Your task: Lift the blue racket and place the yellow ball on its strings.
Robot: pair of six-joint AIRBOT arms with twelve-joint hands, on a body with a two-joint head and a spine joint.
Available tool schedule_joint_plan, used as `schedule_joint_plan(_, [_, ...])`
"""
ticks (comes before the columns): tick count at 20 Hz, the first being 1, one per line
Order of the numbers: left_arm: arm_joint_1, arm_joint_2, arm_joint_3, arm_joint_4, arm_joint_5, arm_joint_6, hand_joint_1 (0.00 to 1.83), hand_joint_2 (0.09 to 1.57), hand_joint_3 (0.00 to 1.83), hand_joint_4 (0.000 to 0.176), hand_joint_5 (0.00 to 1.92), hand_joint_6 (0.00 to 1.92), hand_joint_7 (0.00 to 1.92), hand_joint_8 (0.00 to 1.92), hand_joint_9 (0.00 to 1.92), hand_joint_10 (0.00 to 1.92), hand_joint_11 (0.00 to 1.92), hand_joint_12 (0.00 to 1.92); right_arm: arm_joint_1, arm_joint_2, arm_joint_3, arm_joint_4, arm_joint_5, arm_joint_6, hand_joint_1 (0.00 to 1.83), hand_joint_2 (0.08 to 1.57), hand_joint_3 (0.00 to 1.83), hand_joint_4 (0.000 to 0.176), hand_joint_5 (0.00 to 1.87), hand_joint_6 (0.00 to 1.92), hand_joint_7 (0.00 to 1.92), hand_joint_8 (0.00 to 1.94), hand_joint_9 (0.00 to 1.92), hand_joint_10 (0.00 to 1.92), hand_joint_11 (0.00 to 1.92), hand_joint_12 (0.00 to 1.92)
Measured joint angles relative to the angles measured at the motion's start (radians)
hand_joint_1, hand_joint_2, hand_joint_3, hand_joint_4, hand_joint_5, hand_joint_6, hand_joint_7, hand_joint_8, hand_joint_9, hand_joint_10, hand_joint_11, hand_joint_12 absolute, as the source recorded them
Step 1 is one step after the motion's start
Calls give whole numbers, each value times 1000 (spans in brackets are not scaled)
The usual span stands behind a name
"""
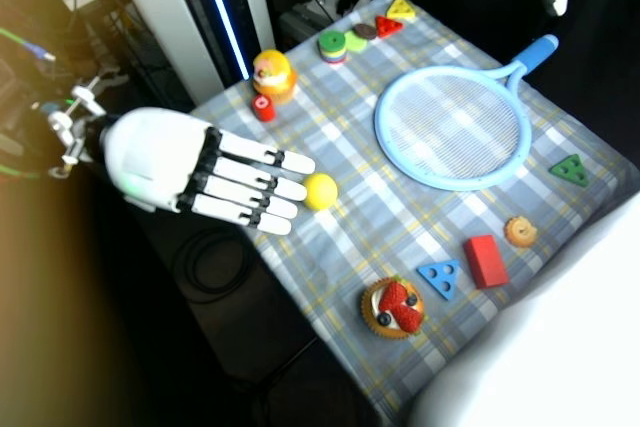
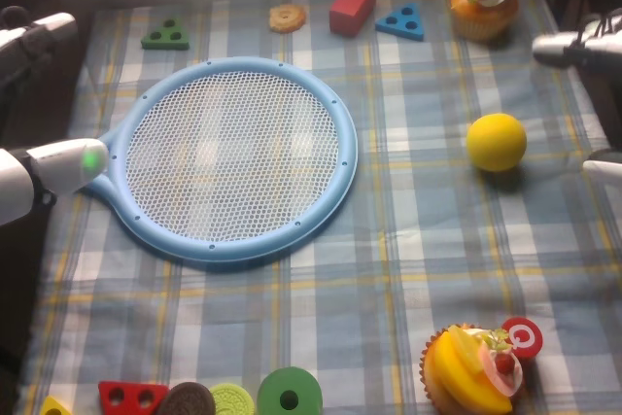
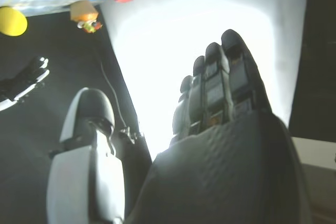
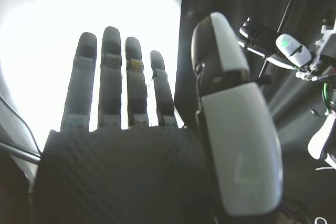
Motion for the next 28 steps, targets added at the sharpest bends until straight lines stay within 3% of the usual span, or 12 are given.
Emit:
schedule_joint_plan(4, [14, 12, 3, -26, 43, 44, 745, 1039, 0, 176, 140, 0, 199, 0, 223, 0, 24, 711, 0, 0, 1, -2, 0, 0, 883, 1181, 1, 0, 400, 3, 480, 4, 446, 7, 205, 505])
schedule_joint_plan(6, [18, 20, 1, -95, 66, 166, 797, 1001, 0, 176, 29, 0, 146, 0, 191, 0, 7, 702, 0, 0, 3, -6, 0, 0, 875, 1180, 0, 0, 408, 5, 489, 7, 454, 9, 217, 507])
schedule_joint_plan(9, [11, 17, 1, -243, 129, 460, 869, 983, 0, 176, 0, 0, 16, 0, 81, 0, 0, 480, 3, 0, 3, -19, -4, 0, 875, 1185, 2, 0, 420, 9, 509, 12, 465, 10, 226, 512])
schedule_joint_plan(11, [8, -5, 19, -298, 142, 563, 885, 987, 1, 176, 0, 0, 9, 0, 77, 3, 0, 429, 4, 0, 3, -30, -4, 0, 876, 1187, 2, 0, 433, 12, 517, 13, 471, 11, 231, 514])
schedule_joint_plan(14, [0, -33, 77, -379, 211, 601, 883, 993, 2, 176, 0, 0, 0, 0, 59, 0, 0, 415, 4, 0, 3, -28, -6, 0, 865, 1189, 2, 0, 456, 12, 538, 12, 498, 15, 259, 525])
schedule_joint_plan(17, [-2, -37, 123, -440, 253, 669, 910, 991, 0, 176, 0, 0, 0, 0, 19, 2, 0, 233, 4, -2, 5, -34, -12, 0, 849, 1208, 5, 0, 465, 7, 550, 7, 515, 12, 278, 525])
schedule_joint_plan(21, [-37, -92, 188, -512, 328, 780, 902, 980, 0, 176, 0, 0, 51, 2, 24, 0, 0, 129, 4, -13, 8, -37, -34, 0, 854, 1206, 1, 0, 470, 4, 574, 9, 567, 19, 335, 541])
schedule_joint_plan(22, [-40, -112, 213, -532, 360, 790, 868, 992, 0, 176, 0, 0, 43, 13, 1, 0, 13, 25, 4, -16, 10, -36, -39, 0, 836, 1209, 2, 0, 462, 0, 578, 7, 571, 16, 345, 546])
schedule_joint_plan(25, [-53, -127, 253, -575, 405, 813, 898, 953, 0, 176, 0, 0, 103, 11, 38, 4, 30, 31, 4, -18, 17, -35, -42, 0, 813, 1213, 3, 0, 458, 0, 586, 7, 588, 17, 359, 556])
schedule_joint_plan(26, [-63, -134, 268, -589, 416, 839, 838, 995, 15, 176, 0, 0, 81, 2, 12, 2, 6, 21, 4, -20, 18, -30, -43, 0, 797, 1215, 3, 0, 460, 1, 589, 6, 589, 14, 354, 554])
schedule_joint_plan(28, [-114, -157, 301, -629, 444, 917, 900, 968, 0, 176, 0, 0, 122, 16, 41, 14, 27, 32, 4, -23, 19, -34, -48, 0, 799, 1224, 6, 0, 469, 4, 590, 5, 579, 7, 336, 545])
